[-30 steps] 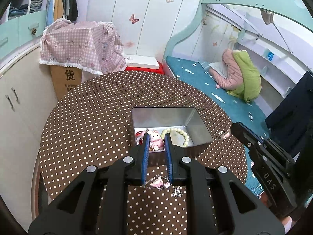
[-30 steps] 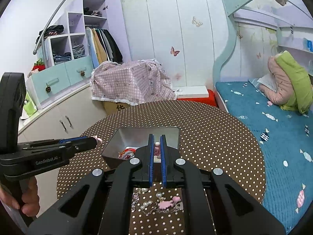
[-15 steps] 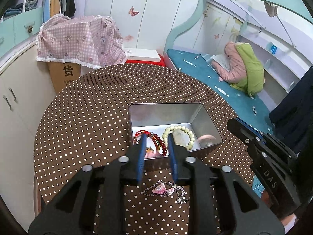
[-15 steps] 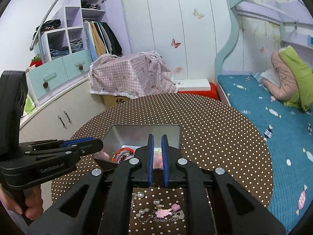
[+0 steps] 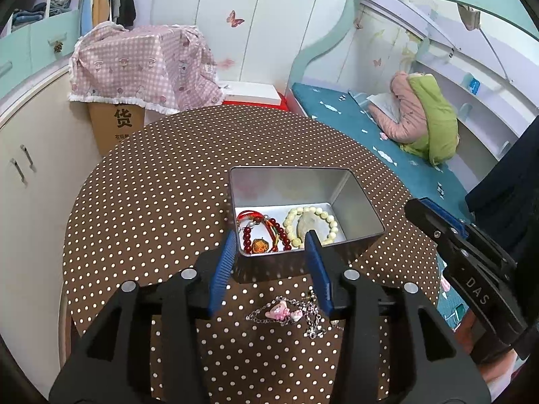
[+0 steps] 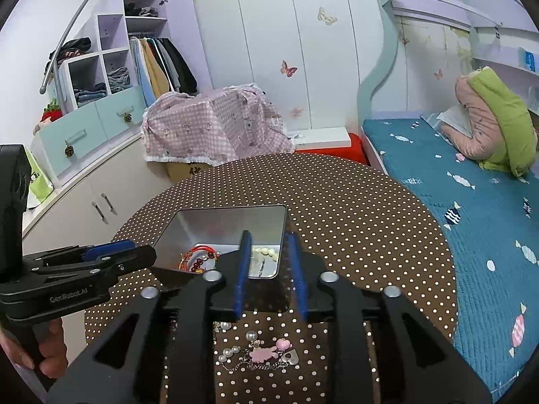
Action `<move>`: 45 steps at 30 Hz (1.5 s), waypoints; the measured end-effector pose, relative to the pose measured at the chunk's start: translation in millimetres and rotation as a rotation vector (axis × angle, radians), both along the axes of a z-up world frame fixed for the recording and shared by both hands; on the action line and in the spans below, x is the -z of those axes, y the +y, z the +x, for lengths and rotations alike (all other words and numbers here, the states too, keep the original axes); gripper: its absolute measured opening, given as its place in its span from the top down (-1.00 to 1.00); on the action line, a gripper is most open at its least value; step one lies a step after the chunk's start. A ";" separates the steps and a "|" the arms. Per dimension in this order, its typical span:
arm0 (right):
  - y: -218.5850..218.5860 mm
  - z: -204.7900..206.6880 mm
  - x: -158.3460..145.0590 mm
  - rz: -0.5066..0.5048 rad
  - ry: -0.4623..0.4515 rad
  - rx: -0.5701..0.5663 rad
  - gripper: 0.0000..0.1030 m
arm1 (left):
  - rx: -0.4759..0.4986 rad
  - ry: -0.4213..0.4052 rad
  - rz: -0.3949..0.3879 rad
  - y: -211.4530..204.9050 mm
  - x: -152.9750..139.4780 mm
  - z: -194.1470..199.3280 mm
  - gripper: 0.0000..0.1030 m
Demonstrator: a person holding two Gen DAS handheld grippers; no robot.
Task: Organize jewelry
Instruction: 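Open both grippers over the tin to drop the two charms, then move both grippers back over the remaining charms, then grasp a pearl strand with the right gripper while the left grasps a pearl charm chain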
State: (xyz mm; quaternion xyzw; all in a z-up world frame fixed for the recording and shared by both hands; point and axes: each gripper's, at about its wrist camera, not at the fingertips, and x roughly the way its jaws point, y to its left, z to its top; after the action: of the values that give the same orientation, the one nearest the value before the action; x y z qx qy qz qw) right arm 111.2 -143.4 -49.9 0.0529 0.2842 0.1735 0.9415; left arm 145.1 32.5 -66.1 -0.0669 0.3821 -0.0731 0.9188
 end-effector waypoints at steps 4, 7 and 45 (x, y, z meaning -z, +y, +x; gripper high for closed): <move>-1.6 -5.7 1.4 -0.008 -0.005 0.008 0.34 | -0.017 0.007 0.004 4.1 3.2 -9.9 0.07; -2.5 -10.8 2.8 -0.007 -0.005 0.015 0.14 | -0.032 0.013 0.008 7.9 6.1 -18.6 -0.04; 49.4 -3.8 68.4 -0.087 0.215 -0.136 0.64 | -0.086 0.133 -0.010 39.4 57.6 -51.2 -0.79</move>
State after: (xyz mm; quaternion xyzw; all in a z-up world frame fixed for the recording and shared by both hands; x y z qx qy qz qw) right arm 107.4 -94.0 -118.3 0.0110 0.3938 0.2177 0.8930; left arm 93.8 71.9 -123.7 -0.0923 0.4386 -0.0308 0.8934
